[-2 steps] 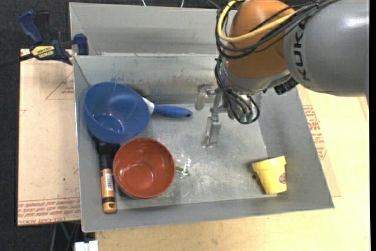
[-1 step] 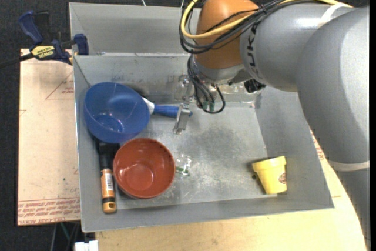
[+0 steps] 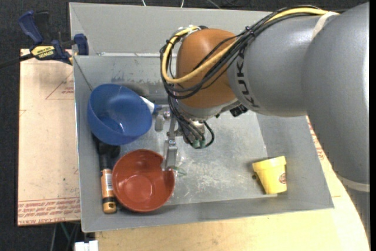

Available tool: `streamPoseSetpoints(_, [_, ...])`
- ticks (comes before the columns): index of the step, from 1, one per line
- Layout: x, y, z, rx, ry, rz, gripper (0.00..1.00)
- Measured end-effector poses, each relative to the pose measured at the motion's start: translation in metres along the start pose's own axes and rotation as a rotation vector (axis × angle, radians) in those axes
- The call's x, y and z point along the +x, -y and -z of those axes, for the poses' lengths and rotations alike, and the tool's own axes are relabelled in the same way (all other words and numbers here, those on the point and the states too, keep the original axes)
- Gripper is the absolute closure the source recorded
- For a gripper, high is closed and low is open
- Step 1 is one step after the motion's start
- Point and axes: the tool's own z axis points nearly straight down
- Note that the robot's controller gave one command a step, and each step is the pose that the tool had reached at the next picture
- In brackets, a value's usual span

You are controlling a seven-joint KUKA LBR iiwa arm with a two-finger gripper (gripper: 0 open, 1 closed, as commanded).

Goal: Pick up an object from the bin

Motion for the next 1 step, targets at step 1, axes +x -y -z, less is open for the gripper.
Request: streamPoseSetpoints(1, [-0.0907, 0.065, -0.0363, 0.004, 0.005, -0.212, 0.0])
